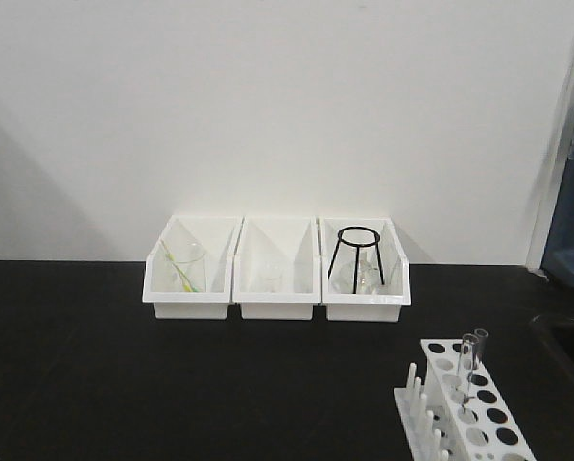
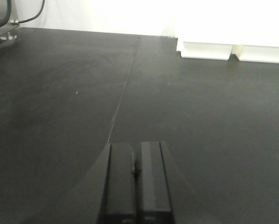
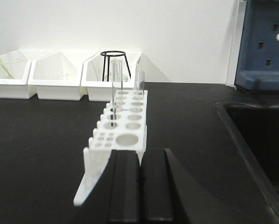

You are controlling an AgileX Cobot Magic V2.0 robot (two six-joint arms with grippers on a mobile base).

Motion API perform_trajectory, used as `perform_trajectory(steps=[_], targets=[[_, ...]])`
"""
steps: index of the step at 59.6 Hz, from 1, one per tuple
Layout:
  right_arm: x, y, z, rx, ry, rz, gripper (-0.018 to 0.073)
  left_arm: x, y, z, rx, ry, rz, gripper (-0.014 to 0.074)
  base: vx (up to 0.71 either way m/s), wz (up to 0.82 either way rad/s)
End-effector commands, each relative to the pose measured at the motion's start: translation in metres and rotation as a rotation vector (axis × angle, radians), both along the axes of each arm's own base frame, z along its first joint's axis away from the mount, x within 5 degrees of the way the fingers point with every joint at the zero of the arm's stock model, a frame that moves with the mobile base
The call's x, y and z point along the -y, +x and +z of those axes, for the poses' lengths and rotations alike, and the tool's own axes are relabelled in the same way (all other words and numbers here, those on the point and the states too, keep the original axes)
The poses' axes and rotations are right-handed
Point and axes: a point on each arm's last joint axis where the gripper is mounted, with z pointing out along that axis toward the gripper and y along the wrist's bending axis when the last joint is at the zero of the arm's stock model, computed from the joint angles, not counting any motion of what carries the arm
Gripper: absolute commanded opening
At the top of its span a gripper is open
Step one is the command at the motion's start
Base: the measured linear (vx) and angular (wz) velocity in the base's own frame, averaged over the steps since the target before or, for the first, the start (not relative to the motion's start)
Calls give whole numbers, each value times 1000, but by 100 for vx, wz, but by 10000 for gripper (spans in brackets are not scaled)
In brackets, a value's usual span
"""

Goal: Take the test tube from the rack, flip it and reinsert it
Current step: 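Move the open right gripper down toward a clear glass tube in the rack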

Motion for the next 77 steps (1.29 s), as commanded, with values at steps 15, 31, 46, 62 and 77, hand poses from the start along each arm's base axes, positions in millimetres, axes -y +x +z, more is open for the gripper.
perform_trajectory(steps=[15,31,46,62,77], targets=[[-1,0,8,98,1,9,-9,1,1,8,99,4,-11,-6,24,-2],[-1,0,8,98,1,9,-9,1,1,8,99,4,-11,-6,13,-4],[-1,0,8,98,1,9,-9,1,1,8,99,4,-11,-6,6,-2],[-1,0,9,102,0,9,-9,1,1,8,99,4,-11,-6,1,-1],[-2,-2,21,238,31,24,-9,1,1,8,99,4,-11,-6,0,0]])
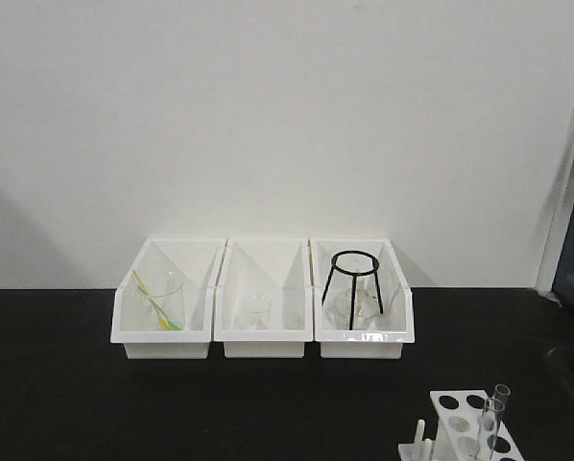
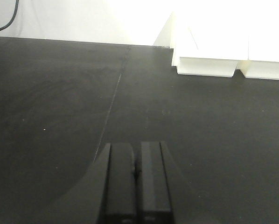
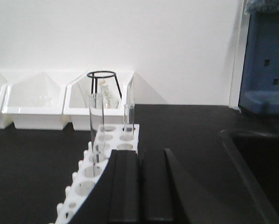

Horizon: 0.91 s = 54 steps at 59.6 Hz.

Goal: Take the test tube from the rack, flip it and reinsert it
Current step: 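Move the open right gripper down toward a clear glass tube in the rack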

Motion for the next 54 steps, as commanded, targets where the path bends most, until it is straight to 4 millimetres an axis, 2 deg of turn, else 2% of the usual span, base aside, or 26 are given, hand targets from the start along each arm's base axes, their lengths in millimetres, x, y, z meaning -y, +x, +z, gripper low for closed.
perform_trajectory(steps=[1,15,26,37,44,54], targets=[[-1,-2,16,178,15,16,-9,1,1,8,99,4,-11,-6,0,0],[-1,-6,35,246,20,17,-9,1,1,8,99,4,-11,-6,0,0],[0,-7,64,225,17,9,-9,1,1,8,99,4,-11,-6,0,0],[-1,4,90,197,13,9,-6,1,1,8,99,4,-11,-6,0,0],[-2,14,96,149,9,9,-1,1,1,8,99,4,-11,-6,0,0],[-3,31,88,46,1,8,15,1,1,8,99,4,-11,-6,0,0]])
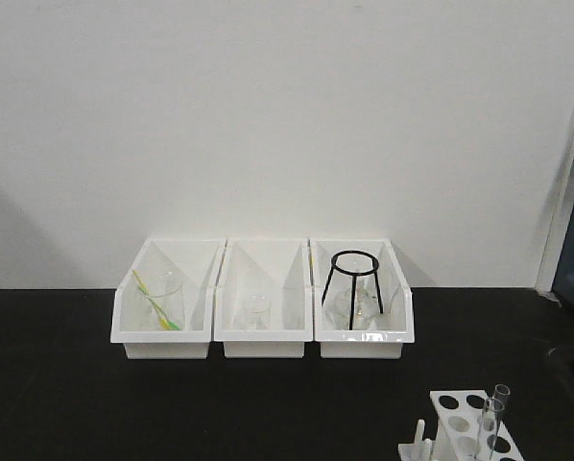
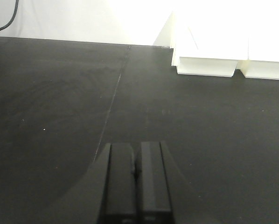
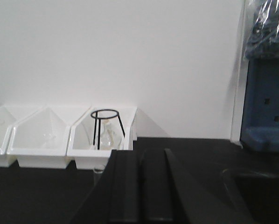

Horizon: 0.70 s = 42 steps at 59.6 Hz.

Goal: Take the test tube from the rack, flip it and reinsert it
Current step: 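Move the open right gripper down toward a clear glass tube in the rack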

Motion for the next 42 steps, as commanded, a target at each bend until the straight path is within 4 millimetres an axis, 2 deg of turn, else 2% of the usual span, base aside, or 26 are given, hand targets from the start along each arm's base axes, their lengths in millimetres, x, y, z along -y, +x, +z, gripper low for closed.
perform_trajectory(steps=[1,14,42], targets=[[-1,9,13,39,-2,6,19,1,1,8,99,4,-11,-6,0,0],[-2,18,7,-20,-7,6,67,1,1,8,99,4,-11,-6,0,0],[-2,19,7,-22,-7,6,176,1,1,8,99,4,-11,-6,0,0]])
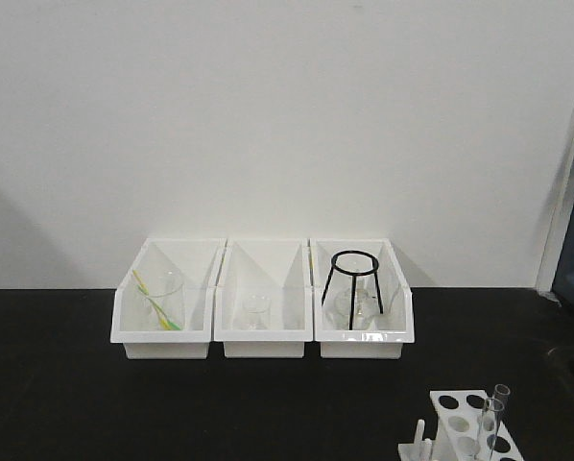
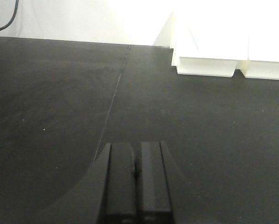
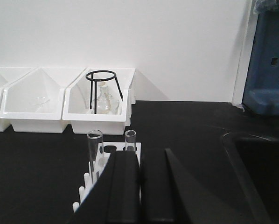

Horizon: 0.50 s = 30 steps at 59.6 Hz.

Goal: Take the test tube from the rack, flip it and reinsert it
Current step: 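Move the open right gripper down toward a clear glass tube in the rack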

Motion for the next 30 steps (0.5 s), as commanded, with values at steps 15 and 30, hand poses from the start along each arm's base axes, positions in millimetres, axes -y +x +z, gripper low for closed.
perform_trajectory(steps=[15,30], targets=[[-1,2,19,107,4,7,331,1,1,8,99,4,-11,-6,0,0],[-1,2,19,107,4,7,442,1,1,8,99,4,-11,-6,0,0]])
